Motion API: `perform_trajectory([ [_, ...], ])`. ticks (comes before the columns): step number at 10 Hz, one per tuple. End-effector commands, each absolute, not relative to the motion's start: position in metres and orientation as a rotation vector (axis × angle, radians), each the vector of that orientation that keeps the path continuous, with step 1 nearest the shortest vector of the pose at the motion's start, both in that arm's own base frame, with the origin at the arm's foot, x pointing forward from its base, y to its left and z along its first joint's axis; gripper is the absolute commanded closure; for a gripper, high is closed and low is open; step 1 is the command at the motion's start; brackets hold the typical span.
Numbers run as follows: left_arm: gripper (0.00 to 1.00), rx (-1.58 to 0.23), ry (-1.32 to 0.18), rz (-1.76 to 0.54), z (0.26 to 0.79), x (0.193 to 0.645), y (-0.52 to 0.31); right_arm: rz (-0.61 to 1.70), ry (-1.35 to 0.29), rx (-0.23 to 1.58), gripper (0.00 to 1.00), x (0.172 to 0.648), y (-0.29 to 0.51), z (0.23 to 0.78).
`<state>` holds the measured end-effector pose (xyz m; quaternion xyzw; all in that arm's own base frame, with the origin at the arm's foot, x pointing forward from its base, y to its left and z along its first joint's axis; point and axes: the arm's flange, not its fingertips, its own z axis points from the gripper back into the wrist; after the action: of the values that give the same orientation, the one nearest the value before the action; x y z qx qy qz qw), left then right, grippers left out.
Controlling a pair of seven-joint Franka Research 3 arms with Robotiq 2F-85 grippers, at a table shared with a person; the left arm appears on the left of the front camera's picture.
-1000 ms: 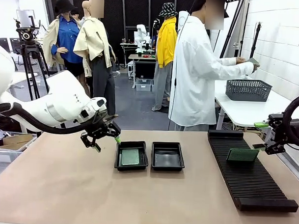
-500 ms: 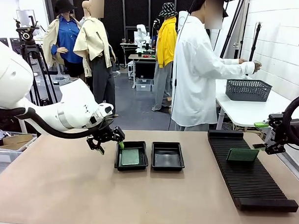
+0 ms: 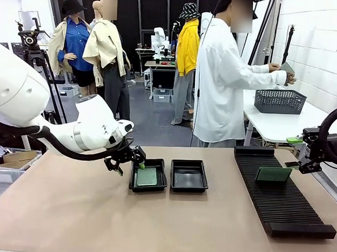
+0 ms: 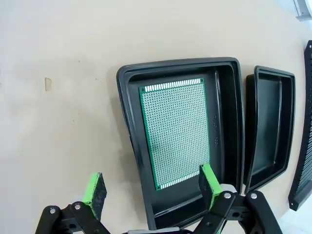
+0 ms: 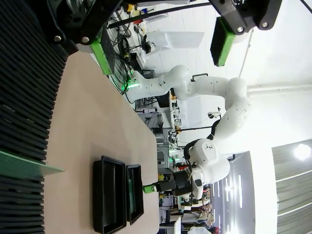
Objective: Inspect and transfer BCBs to ESD trays.
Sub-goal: Pick up the ESD tray and place it on the left side of the table.
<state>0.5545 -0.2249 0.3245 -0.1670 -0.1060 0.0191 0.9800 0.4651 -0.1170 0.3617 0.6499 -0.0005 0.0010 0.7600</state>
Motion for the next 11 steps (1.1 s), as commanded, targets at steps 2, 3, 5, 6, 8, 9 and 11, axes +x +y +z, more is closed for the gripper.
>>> perform_trajectory([
  [2,0.05,-0.311,-0.242,0.057,0.3198,0.563,-0.2325,0.008,0.002,1.41,0.0,0.4625,-0.1177,0.364],
  [3,0.13,-0.311,-0.238,0.053,0.3202,0.5632,-0.2341,0.008,0.002,1.41,0.0,0.4625,-0.1177,0.364],
  [5,0.37,-0.303,-0.23,0.048,0.3198,0.5637,-0.235,0.008,0.002,1.41,0.0,0.4625,-0.1177,0.364],
  [6,0.51,-0.302,-0.229,0.048,0.32,0.564,-0.2347,0.008,0.002,1.41,0.0,0.4625,-0.1177,0.364],
  [8,0.79,-0.295,-0.223,0.051,0.3176,0.5644,-0.2348,0.008,0.002,1.41,0.0,0.4625,-0.1177,0.364],
  [9,0.94,-0.293,-0.219,0.051,0.3168,0.5644,-0.2346,0.008,0.002,1.41,0.0,0.4625,-0.1177,0.364],
  [11,1.0,-0.286,-0.217,0.051,0.3168,0.5643,-0.2343,0.008,0.002,1.41,0.0,0.4625,-0.1177,0.364],
])
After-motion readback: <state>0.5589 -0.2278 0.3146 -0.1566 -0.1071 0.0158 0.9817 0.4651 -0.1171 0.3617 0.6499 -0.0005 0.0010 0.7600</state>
